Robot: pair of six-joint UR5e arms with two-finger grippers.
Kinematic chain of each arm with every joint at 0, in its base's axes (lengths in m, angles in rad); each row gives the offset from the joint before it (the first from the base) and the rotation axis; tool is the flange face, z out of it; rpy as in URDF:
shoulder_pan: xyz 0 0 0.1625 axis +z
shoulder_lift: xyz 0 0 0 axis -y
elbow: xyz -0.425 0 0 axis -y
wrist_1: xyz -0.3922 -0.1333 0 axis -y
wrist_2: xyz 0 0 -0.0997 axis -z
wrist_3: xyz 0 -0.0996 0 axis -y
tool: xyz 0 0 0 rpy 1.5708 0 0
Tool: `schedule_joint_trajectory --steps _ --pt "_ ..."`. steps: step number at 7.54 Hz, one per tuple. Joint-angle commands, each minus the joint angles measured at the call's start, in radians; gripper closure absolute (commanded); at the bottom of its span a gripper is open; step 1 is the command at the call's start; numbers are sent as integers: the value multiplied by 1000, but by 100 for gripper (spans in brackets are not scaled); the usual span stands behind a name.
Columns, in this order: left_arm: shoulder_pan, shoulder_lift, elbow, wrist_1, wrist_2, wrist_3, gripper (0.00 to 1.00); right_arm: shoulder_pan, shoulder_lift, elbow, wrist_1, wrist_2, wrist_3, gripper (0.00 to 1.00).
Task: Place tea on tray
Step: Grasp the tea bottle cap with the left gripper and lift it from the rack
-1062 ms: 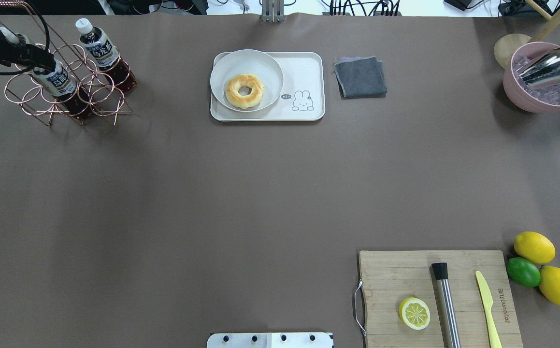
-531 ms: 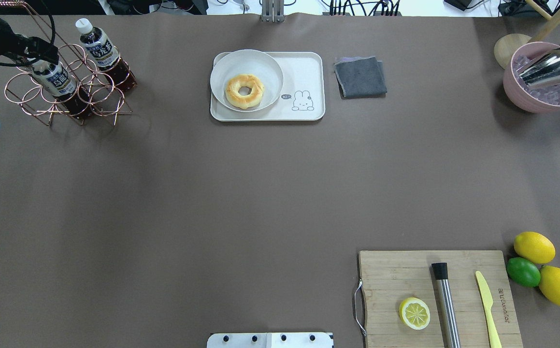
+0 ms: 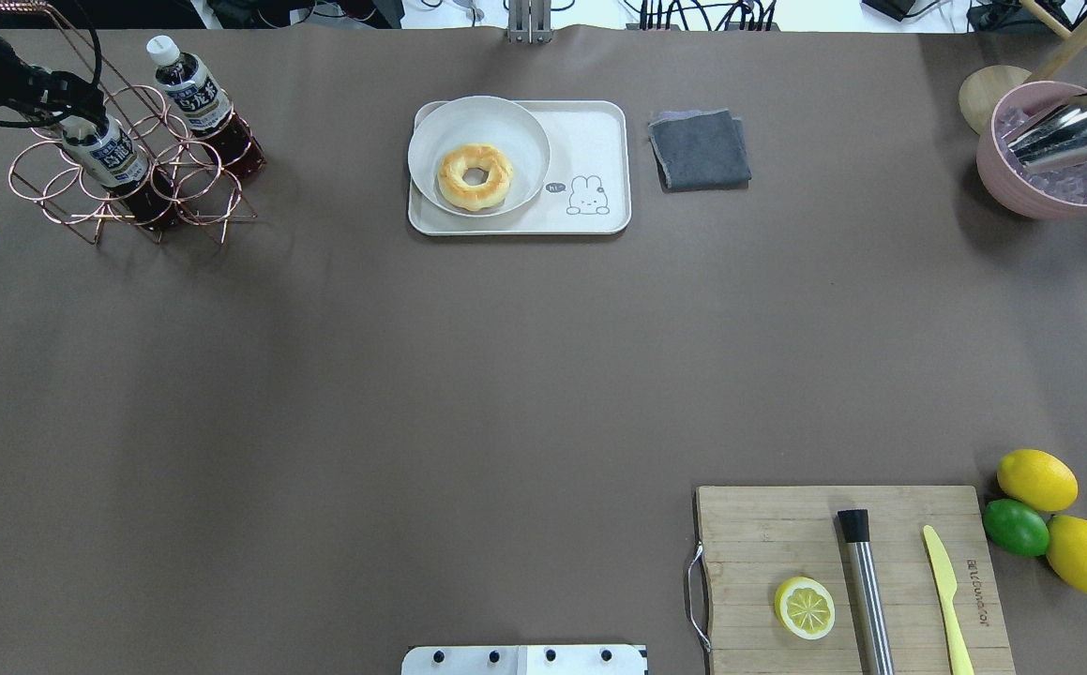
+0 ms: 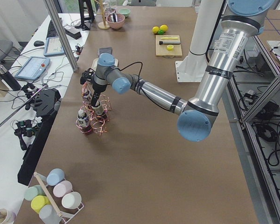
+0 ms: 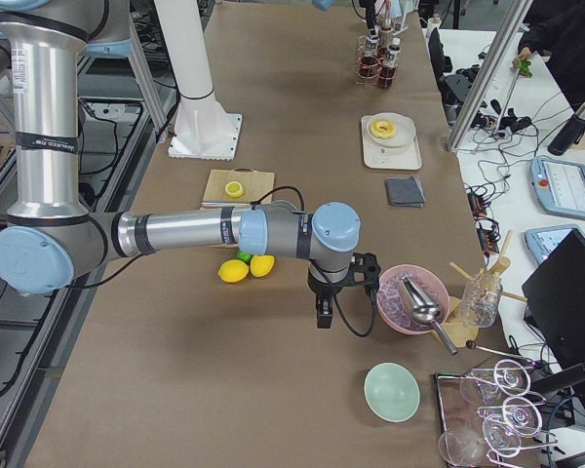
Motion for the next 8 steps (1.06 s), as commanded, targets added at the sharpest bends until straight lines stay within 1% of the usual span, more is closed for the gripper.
schedule_joint_trajectory --steps 1,2,3,4,5,7,8 --pt "-1 -1 1 0 0 -1 53 0 8 -1 0 -1 1 0" --pt "-1 -1 1 0 0 -4 64 0 8 -1 0 -1 1 0" --pt "-1 -1 1 0 0 -9 86 0 8 -3 0 -1 1 0" --pt "-14 -4 0 5 -2 -10 100 0 8 -3 0 -1 1 0" --pt "-40 -21 -2 18 -8 -4 100 0 8 -3 0 -1 1 0" --pt "-128 -50 -16 76 -156 2 100 0 8 -11 0 -1 1 0" --pt "-145 -50 -46 109 -163 14 100 0 8 -11 0 0 1 0"
